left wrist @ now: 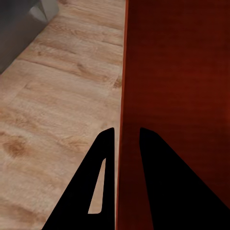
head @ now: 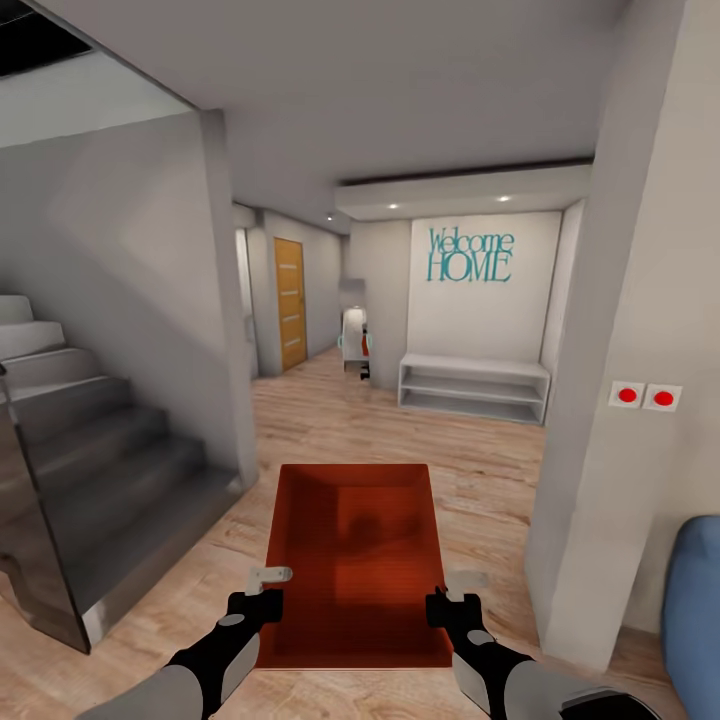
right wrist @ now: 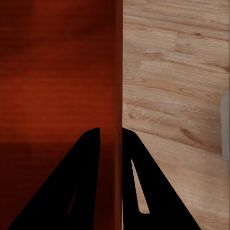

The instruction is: Move the two storage containers from the living room to the garage. In the garage, place one container on the floor and stack the other container on top of it (either order is fine).

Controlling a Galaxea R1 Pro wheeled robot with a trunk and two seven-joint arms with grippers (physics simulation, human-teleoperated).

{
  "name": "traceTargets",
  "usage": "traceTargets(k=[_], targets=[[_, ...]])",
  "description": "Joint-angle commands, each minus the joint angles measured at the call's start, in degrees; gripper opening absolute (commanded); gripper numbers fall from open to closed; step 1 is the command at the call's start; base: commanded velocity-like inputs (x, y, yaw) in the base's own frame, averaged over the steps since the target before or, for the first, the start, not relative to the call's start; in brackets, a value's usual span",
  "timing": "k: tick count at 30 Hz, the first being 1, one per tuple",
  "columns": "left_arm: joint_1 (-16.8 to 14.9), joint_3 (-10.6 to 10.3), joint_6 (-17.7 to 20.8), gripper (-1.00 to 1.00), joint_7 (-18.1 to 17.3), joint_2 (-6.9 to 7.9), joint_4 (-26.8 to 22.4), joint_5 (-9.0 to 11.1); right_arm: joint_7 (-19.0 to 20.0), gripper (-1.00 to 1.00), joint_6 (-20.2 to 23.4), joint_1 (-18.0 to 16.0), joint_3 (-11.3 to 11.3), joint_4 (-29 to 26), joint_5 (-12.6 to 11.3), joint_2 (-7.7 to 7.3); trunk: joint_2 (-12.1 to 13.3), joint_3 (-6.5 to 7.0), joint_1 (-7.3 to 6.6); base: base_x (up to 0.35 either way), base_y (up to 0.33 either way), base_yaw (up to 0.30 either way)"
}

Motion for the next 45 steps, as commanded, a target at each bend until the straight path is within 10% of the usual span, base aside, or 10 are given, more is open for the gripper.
traceTargets(k=[1,45], targets=[[0.0,0.4,-0.2,-1.00,1.0,2.16,0.1,0.4,-0.3,-1.00,-0.6,-0.1,-0.6,0.1,-1.7,0.01,-0.1,-0.08,0.04,0.321,0.000,0.000],[0.0,0.4,-0.2,-1.00,1.0,2.17,0.1,0.4,-0.3,-1.00,-0.6,-0.1,-0.6,0.1,-1.7,0.01,-0.1,-0.08,0.04,0.321,0.000,0.000]])
